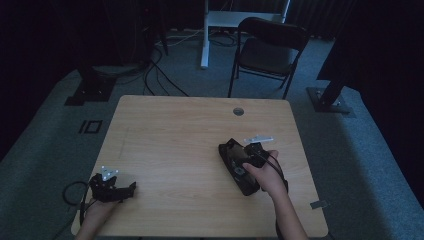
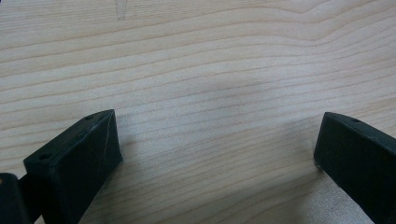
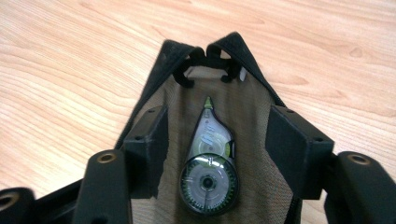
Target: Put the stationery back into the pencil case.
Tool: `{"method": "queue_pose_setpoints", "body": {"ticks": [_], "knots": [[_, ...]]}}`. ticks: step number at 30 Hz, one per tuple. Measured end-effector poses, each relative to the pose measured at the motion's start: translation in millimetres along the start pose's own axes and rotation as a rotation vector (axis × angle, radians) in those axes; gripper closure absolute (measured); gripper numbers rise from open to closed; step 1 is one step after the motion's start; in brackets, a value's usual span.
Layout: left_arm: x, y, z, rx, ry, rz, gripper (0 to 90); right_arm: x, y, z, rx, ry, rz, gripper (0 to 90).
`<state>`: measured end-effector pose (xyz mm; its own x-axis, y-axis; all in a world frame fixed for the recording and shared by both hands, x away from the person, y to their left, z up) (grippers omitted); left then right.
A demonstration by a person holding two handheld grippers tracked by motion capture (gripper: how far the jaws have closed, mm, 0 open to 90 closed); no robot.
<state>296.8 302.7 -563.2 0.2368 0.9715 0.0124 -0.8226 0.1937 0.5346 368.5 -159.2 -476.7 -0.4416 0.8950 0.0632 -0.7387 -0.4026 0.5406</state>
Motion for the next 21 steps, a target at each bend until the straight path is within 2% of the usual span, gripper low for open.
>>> {"method": "queue_pose_setpoints", "body": {"ticks": [5,13,21], "knots": [[0.0,0.0,0.0,0.000,0.000,0.000,0.6,-1.0,10.2,1.4,-0.042,-0.013,0.035,35.3],[0.0,0.0,0.0,0.001,0.000,0.000,0.6,-3.8,25.1,0.8,-0.108,-0.021,0.064,32.1],[0.0,0.0,0.0,0.000,0.000,0.000,0.6,-12.0,37.1,-4.7,-0.149,-0.023,0.056,30.3]]}}
Point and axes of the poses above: each handheld gripper's, and its own axes: y roughly backward along the jaws, z roughly out of its top, x roughly to its left, the point moved 2 cm from there along -y, roughly forward along the jaws, and after that the axes turned 14 degrees about -x, right-handed, at the moved point
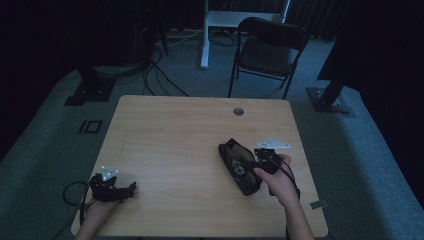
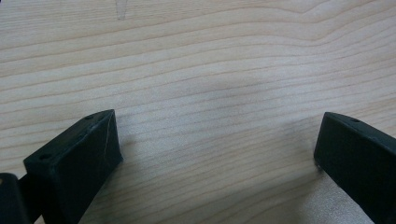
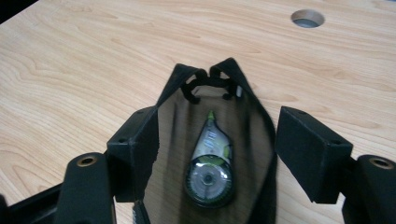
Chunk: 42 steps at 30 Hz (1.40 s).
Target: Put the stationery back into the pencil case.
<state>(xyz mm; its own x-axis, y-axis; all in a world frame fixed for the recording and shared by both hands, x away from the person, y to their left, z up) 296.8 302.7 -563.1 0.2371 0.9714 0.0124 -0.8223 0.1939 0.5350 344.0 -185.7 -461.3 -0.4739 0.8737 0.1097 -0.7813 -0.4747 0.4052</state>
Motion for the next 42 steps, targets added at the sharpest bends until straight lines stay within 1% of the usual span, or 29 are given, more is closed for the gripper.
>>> {"method": "queue_pose_setpoints", "body": {"ticks": [6,10,19,22,25,26,33,38,41,42], "knots": [[0.0,0.0,0.0,0.000,0.000,0.000,0.6,-11.9,12.9,-0.6,-0.041,-0.017,-0.028,30.2],[0.0,0.0,0.0,0.000,0.000,0.000,0.6,-19.1,18.8,-3.1,-0.047,-0.023,-0.044,30.0],[0.0,0.0,0.0,0.000,0.000,0.000,0.6,-37.8,27.5,-16.3,-0.059,-0.056,-0.093,28.9],[0.0,0.0,0.0,0.000,0.000,0.000,0.6,-44.2,29.4,-21.8,-0.073,-0.057,-0.111,28.9],[0.0,-0.1,0.0,-0.001,0.000,0.001,0.6,-46.9,30.3,-25.3,-0.076,-0.059,-0.117,28.8],[0.0,-0.1,0.0,-0.001,0.000,0.001,0.6,-50.8,30.9,-29.4,-0.078,-0.053,-0.128,28.3],[0.1,0.0,0.0,0.000,-0.001,0.000,0.5,-65.7,32.1,-45.9,-0.075,-0.077,-0.168,26.1],[0.1,-0.1,0.0,0.000,-0.001,0.000,0.6,-76.1,32.3,-59.0,-0.057,-0.085,-0.210,26.0],[0.1,0.0,0.0,0.000,-0.001,0.001,0.6,-81.7,32.0,-67.3,-0.048,-0.096,-0.225,24.0],[0.1,0.0,0.0,0.000,-0.001,0.000,0.5,-83.4,31.8,-70.8,-0.040,-0.098,-0.233,21.9]]}}
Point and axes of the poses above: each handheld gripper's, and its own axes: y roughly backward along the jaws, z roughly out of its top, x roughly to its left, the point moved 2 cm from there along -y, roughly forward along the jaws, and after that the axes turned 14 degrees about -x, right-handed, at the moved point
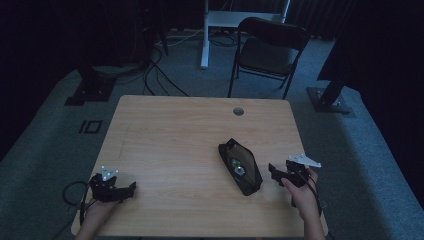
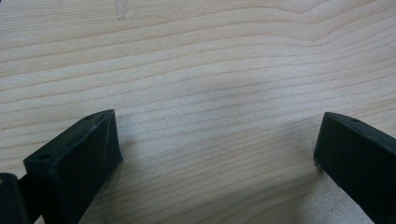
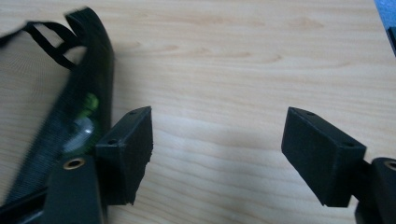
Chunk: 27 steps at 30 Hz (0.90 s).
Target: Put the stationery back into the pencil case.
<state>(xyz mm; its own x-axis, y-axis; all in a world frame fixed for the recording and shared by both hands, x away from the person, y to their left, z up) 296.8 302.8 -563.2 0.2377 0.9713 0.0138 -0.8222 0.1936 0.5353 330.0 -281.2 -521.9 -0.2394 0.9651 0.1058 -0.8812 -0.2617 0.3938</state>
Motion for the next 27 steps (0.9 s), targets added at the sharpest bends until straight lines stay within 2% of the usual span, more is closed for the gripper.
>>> {"method": "queue_pose_setpoints", "body": {"ticks": [7,12,13,15,17,21,27], "knots": [[0.0,0.0,0.0,-0.001,0.000,0.000,0.6,-8.2,-2.2,-15.6,0.031,-0.006,-0.026,18.1],[0.0,0.0,0.0,0.000,0.000,0.000,0.6,-10.9,-2.4,-21.5,0.036,-0.003,-0.053,18.1],[0.0,0.0,0.0,0.000,0.000,0.000,0.6,-14.0,-2.7,-25.6,0.033,-0.001,-0.071,16.1],[0.0,0.0,0.0,0.000,0.000,0.000,0.6,-14.7,-3.0,-27.1,0.033,-0.004,-0.067,16.2],[0.0,0.0,0.0,0.000,0.000,0.000,0.6,-15.7,-3.1,-31.6,0.056,0.011,-0.080,16.2],[0.0,0.0,0.0,0.000,0.000,0.000,0.6,-15.5,-3.7,-36.4,0.054,0.023,-0.099,16.1],[0.0,0.0,0.0,-0.001,0.000,0.000,0.6,-15.0,-5.0,-41.8,0.082,0.040,-0.121,13.4]]}}
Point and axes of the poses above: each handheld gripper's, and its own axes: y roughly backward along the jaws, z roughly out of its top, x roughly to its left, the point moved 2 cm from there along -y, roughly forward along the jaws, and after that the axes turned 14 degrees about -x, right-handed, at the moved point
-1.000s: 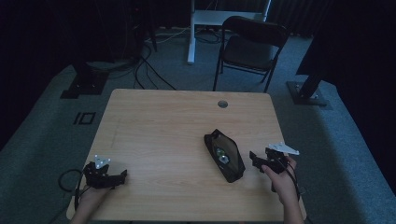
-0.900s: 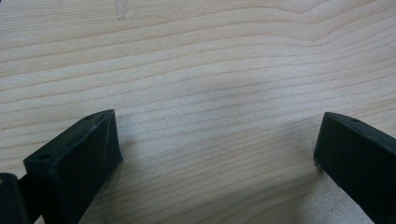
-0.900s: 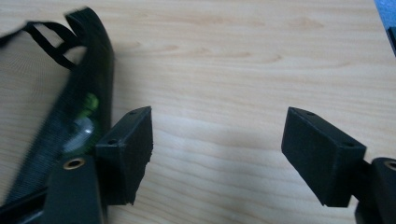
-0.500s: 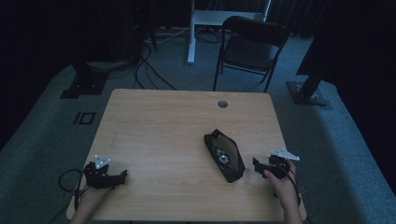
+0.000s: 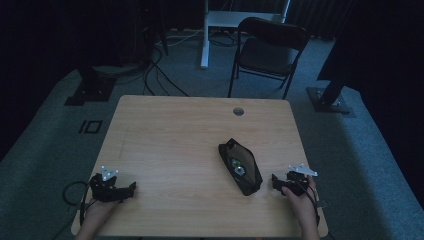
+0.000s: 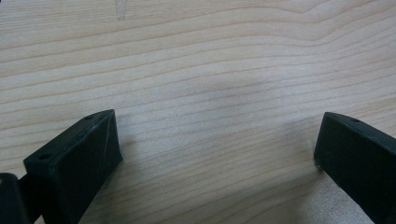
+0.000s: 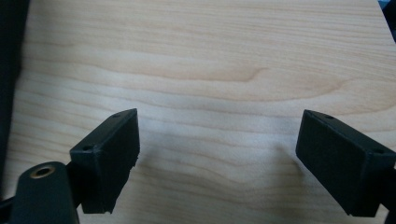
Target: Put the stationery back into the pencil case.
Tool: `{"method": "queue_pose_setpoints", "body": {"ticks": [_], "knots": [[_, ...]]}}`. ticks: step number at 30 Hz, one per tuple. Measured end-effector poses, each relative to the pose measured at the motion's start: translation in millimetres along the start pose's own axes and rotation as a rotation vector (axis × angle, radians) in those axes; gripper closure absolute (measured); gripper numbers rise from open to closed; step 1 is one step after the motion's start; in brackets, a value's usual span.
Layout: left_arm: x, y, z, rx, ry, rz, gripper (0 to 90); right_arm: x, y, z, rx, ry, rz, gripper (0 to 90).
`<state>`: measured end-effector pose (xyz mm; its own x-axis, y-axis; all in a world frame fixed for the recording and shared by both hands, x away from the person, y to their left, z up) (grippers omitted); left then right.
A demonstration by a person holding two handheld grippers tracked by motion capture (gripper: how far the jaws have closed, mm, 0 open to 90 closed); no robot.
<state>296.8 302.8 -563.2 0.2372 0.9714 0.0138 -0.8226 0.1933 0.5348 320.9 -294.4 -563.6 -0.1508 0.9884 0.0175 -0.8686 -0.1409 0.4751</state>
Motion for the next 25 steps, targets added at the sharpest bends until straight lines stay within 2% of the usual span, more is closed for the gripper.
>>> {"method": "queue_pose_setpoints", "body": {"ticks": [7,15,25], "knots": [[0.0,0.0,0.0,0.001,0.000,0.000,0.6,-0.8,0.5,-3.6,0.011,0.007,-0.013,13.2],[0.0,0.1,0.0,0.001,0.000,0.000,0.6,-2.4,0.2,-3.8,0.015,-0.014,-0.023,12.6],[0.0,0.1,0.0,0.001,-0.001,0.000,0.6,-2.3,0.2,-3.8,0.015,-0.013,-0.025,12.6]]}}
Point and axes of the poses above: each handheld gripper's, and its own axes: y roughly backward along the jaws, z roughly out of its top, x roughly to its left, the point moved 2 cm from there along -y, roughly forward along the jaws, and after that the axes turned 14 degrees about -x, right-handed, at the moved point
